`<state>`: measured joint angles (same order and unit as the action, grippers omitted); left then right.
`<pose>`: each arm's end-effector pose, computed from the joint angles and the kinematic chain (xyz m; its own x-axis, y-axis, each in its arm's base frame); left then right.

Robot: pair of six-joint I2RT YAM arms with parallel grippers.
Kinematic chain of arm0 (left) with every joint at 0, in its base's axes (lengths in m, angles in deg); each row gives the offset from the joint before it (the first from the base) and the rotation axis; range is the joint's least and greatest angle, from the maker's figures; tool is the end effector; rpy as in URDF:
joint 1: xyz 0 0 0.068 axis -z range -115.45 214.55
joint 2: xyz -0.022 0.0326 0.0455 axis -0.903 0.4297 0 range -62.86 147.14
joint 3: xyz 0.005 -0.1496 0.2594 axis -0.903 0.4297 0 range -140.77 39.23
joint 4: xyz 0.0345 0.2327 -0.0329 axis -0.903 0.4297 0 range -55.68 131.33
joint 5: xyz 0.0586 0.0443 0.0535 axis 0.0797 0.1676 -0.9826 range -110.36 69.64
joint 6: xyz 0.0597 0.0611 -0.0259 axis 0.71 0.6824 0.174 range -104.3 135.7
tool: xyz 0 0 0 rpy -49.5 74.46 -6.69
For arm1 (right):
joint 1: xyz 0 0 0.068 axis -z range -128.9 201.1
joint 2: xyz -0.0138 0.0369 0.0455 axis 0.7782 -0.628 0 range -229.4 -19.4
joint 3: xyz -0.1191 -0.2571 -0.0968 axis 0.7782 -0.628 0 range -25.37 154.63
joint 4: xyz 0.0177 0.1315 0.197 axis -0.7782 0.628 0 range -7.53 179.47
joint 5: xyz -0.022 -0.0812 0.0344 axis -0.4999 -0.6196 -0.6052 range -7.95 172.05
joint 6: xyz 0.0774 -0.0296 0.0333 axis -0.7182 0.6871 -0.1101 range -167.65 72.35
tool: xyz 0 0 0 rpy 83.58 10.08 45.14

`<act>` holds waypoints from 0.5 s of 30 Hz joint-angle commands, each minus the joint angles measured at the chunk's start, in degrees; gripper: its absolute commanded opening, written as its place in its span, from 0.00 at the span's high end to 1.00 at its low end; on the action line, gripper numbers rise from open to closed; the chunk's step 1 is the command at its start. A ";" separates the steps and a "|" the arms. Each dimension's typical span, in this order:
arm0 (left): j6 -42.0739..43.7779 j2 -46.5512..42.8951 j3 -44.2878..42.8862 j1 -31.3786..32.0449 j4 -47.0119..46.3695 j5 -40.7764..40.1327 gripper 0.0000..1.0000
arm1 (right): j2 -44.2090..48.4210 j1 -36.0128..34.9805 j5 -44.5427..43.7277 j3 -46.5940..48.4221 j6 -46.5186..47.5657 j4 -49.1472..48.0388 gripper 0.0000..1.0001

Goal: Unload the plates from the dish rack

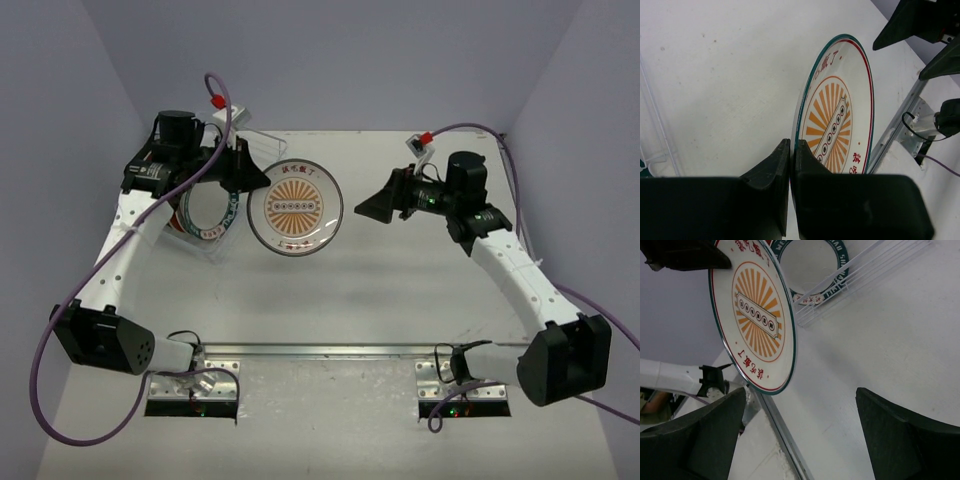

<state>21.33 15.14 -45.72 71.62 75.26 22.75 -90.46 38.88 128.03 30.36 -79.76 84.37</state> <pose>0.2705 -0.0883 0.4109 -0.4881 0.1327 -0.8627 0.7035 0.6448 -0.2988 0.2579 0.1145 0.3507 -0.6801 0.2308 -0.6958 -0.5393 0.4854 0.6881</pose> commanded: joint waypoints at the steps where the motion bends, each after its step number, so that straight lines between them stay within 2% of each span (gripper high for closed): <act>1: 2.72 -1.41 0.52 1.68 -1.56 7.23 1.00 | -3.96 -3.52 -2.33 5.06 4.07 0.75 0.13; 6: 3.75 -0.85 2.07 4.15 -0.51 7.52 1.00 | -9.46 -5.67 -1.42 9.33 3.62 2.57 0.24; 7: 3.69 -0.51 2.38 4.59 -0.43 7.52 1.00 | -10.98 -6.27 -1.74 10.75 4.11 2.82 0.31; 8: 3.68 -0.16 2.58 4.63 -0.50 7.36 1.00 | -11.76 -7.28 -2.01 11.52 4.56 3.41 0.43; 9: 3.68 -0.13 2.59 4.79 -0.51 7.34 1.00 | -12.38 -7.78 -2.03 12.23 5.23 3.94 0.44; 11: 3.63 0.05 2.73 4.80 -0.73 7.11 1.00 | -13.89 -8.71 -3.32 13.76 6.58 5.25 0.65; 15: 3.07 0.17 3.02 4.80 -2.02 6.22 1.00 | -16.38 -8.96 -3.82 15.67 8.92 9.15 0.93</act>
<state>24.85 15.95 -42.32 76.11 77.21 25.21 -105.06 29.89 126.06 42.03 -74.71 90.48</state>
